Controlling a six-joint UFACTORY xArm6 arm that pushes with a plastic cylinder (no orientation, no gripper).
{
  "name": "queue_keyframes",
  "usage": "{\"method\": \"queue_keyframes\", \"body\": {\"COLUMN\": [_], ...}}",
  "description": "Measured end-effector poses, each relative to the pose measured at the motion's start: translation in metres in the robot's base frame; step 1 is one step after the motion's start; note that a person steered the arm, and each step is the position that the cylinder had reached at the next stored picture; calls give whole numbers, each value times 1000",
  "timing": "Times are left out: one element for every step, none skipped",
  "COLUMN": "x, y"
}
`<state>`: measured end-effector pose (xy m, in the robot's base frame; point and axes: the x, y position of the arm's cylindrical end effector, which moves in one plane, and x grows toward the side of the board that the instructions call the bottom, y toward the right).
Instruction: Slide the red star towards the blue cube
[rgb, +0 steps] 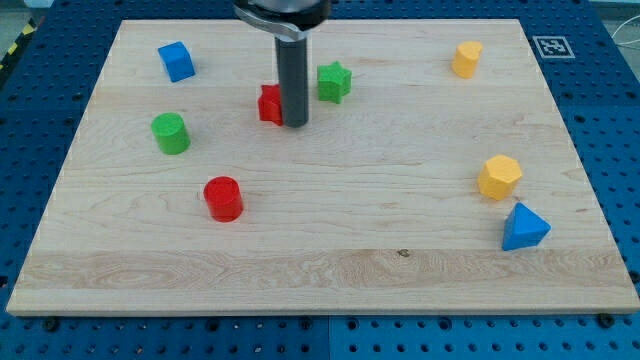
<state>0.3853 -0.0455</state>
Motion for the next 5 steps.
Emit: {"method": "queue_keyframes", "body": {"x": [-18,-34,-23,2,-6], "y": [-23,-25,-42,-66,-80]}}
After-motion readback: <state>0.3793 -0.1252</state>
